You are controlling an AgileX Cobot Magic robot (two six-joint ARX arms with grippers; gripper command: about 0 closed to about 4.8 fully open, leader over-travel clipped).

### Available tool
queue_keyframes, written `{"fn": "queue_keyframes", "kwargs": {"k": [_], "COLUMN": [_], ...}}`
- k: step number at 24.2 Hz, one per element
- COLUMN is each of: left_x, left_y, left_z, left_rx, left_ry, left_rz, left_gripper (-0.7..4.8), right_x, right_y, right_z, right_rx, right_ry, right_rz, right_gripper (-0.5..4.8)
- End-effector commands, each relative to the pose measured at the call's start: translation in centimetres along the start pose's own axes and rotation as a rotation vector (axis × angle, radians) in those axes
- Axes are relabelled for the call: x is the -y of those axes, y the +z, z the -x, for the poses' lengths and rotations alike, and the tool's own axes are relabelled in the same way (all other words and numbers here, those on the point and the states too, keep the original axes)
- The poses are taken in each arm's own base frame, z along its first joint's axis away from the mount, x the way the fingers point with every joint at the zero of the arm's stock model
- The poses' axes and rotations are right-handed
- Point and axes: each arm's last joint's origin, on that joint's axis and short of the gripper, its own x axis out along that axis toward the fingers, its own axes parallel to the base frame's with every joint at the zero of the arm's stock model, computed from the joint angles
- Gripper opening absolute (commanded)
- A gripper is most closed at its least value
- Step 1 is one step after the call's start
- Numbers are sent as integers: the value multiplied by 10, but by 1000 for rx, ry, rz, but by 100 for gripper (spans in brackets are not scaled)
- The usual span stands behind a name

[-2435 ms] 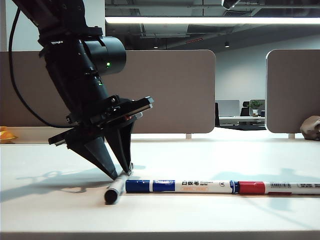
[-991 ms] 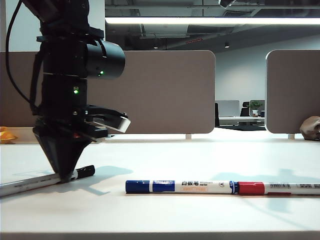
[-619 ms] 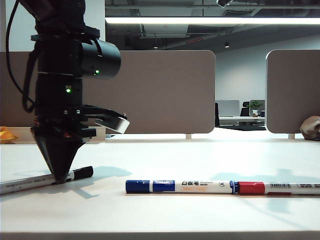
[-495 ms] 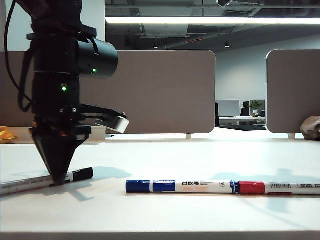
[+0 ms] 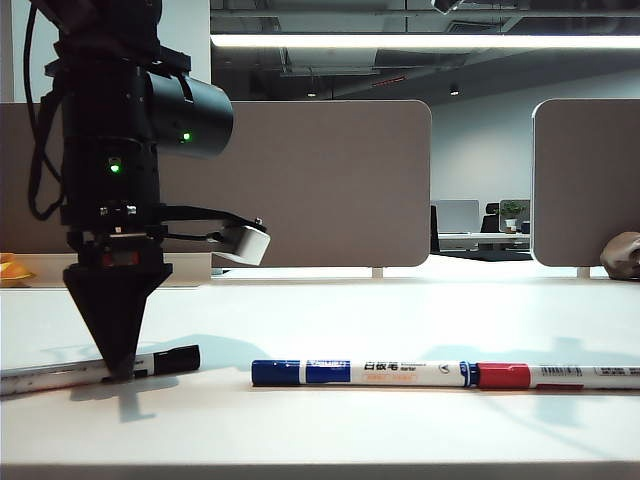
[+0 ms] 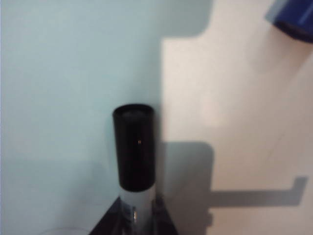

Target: Pick up the markers one by one and line them up horizontally in a straight line on the table.

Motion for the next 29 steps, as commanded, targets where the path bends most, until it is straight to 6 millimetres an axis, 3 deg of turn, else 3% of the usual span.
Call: {"fn": "queue_keyframes", "kwargs": {"k": [1, 11, 29], "left_x": [3, 3, 5], "left_y": [-1, -1, 7], "left_z": [-3, -3, -2], "left_rx": [-11, 4, 189], "left_ry": [-26, -43, -141], "left_rz": [-78, -298, -417], "left_gripper": [57, 81, 81], "right_x": [1, 1, -1], "right_y": [1, 1, -1], "right_z": [2, 2, 2], "right_rx": [15, 15, 3], "right_ry": [-6, -4, 21], "right_rz": [3, 14, 12], "right_gripper": [-5, -5, -5]}}
